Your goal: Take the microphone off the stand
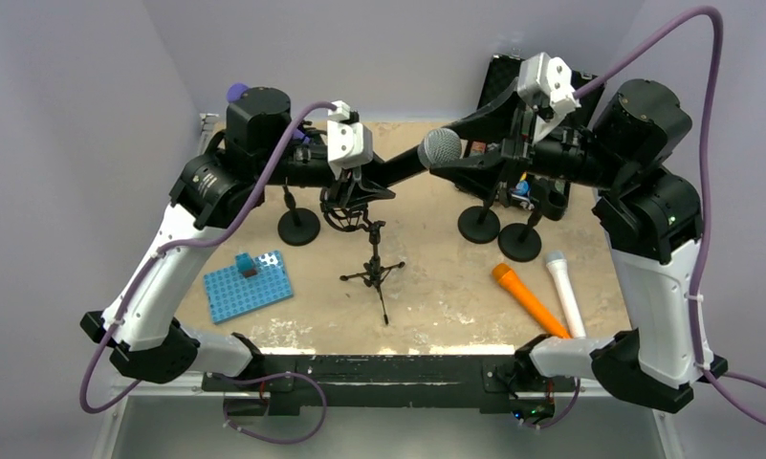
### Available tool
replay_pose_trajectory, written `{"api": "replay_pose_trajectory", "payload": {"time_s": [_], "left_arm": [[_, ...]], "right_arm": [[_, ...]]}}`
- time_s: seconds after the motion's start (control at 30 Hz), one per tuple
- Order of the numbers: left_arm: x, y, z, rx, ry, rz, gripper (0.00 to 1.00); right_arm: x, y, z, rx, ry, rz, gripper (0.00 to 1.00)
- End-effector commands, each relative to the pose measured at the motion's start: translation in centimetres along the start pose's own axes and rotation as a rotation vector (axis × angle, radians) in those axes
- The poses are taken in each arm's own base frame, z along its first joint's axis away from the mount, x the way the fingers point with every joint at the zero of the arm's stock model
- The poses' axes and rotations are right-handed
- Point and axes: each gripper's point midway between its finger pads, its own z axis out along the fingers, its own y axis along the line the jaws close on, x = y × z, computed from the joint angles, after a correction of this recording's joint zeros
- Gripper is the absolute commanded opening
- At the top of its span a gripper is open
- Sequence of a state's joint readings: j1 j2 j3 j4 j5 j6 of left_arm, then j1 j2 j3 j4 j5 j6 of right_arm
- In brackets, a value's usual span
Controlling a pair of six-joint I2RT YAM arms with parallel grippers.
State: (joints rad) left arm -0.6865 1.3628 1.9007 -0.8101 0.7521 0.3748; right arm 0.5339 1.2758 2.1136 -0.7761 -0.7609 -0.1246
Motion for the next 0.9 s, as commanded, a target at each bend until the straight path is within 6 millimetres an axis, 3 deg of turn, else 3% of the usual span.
{"api": "replay_pose_trajectory", "payload": {"time_s": [0.0, 0.1, 0.33, 0.5, 0.73, 0.87], "left_arm": [[-2.7, 0.6, -0.6, -0.073, -0.094, -0.088, 0.0], [-3.9, 1.7, -0.8, -0.134, -0.142, -0.132, 0.0], [-6.4, 3.2, 0.7, -0.133, -0.252, -0.264, 0.0], [-8.2, 4.3, 1.7, -0.114, -0.309, -0.303, 0.0], [-9.0, 4.5, 2.0, -0.097, -0.346, -0.303, 0.0], [-8.8, 4.1, 1.8, -0.088, -0.342, -0.307, 0.0]], "right_arm": [[-0.8, -4.4, 0.4, 0.209, -0.055, 0.023, 0.73], [-0.6, -5.5, 0.0, 0.258, -0.082, 0.099, 0.87], [-1.0, -4.4, 0.5, 0.17, -0.099, 0.117, 0.94], [-1.9, -3.3, 1.8, 0.039, -0.125, 0.11, 0.9], [-3.5, -5.0, 3.4, 0.042, -0.178, 0.168, 0.89], [-3.7, -5.6, 4.3, 0.024, -0.191, 0.165, 0.77]]}}
